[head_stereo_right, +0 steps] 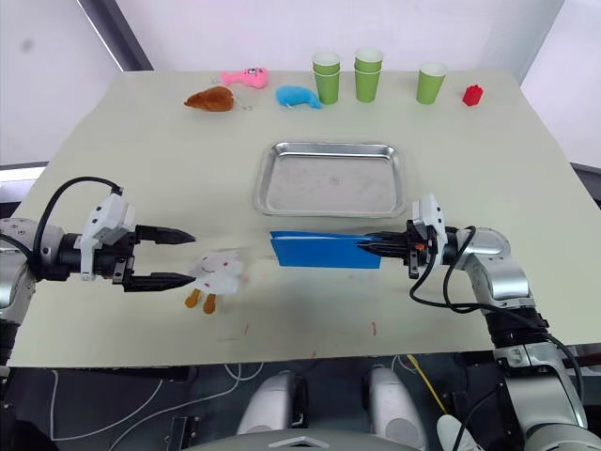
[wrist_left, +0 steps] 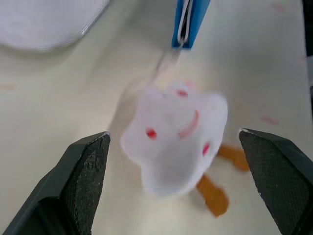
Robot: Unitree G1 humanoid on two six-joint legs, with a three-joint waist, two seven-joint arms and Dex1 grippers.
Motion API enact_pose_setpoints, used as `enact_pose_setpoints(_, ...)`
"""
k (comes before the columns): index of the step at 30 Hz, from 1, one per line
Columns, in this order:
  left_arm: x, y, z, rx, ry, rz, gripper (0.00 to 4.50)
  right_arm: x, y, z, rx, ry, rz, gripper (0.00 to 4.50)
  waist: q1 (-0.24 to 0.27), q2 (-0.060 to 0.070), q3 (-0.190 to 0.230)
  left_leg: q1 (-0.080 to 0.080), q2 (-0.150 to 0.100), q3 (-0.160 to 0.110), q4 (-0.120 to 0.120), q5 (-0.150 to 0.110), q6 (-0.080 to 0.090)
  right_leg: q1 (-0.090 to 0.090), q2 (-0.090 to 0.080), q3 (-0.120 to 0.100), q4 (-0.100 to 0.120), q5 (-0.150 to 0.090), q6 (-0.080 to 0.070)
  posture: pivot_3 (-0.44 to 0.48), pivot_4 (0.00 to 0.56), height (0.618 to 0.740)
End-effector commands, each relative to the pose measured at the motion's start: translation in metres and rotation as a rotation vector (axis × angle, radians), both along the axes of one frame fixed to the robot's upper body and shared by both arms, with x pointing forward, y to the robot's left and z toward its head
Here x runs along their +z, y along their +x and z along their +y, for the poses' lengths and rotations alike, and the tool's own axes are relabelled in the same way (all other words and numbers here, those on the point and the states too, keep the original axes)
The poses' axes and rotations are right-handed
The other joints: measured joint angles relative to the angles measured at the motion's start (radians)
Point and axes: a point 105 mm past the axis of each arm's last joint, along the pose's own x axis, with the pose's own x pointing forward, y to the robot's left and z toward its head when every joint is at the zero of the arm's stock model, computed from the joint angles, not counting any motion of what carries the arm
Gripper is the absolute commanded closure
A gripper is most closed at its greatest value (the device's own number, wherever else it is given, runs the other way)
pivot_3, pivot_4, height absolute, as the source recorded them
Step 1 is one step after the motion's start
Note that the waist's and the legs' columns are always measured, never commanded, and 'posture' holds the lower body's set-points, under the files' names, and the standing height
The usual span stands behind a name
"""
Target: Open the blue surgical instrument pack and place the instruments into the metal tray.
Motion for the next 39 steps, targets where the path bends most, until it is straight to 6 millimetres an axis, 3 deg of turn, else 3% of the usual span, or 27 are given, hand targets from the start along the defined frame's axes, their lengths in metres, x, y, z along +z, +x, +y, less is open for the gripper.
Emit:
enact_pose_setpoints(1, 0.019, 0.004, -0.014, -0.032, -0.083, -0.072, 0.07, 0.014, -0.001, 0.002, 0.02, 0.024, -0.058, 4.5, 0.001, 0.0, 0.0, 0.0, 0.0, 0.0, 0.0, 0.0, 0.0, 0.0, 0.0, 0.0, 0.0, 0.0, 0.0, 0.0, 0.15, 0.739)
enact_pose_setpoints(10, 0.004, 0.041, -0.056, -0.042, -0.154, -0.261, 0.07, 0.01, -0.007, 0.0, 0.036, -0.001, -0.053, 4.5, 0.008, 0.0, 0.001, 0.0, -0.001, 0.0, 0.001, 0.0, 0.0, 0.0, 0.0, 0.001, 0.0, 0.0, 0.0, 0.0, 0.15, 0.739)
enact_pose_setpoints(20, -0.005, 0.049, -0.09, -0.134, -0.274, -0.249, 0.07, 0.009, -0.006, 0.001, 0.036, -0.005, -0.054, 4.5, 0.006, 0.0, 0.001, -0.001, -0.001, 0.0, 0.001, 0.0, 0.0, 0.0, 0.0, 0.001, 0.0, 0.0, 0.0, 0.0, 0.15, 0.739)
enact_pose_setpoints(39, -0.013, 0.049, -0.09, -0.188, -0.254, -0.205, 0.07, 0.007, -0.007, 0.001, 0.025, -0.008, -0.053, 4.5, 0.004, 0.0, 0.001, -0.001, -0.001, 0.0, 0.001, 0.0, 0.0, 0.0, 0.001, 0.001, 0.0, 0.0, 0.0, 0.0, 0.15, 0.739)
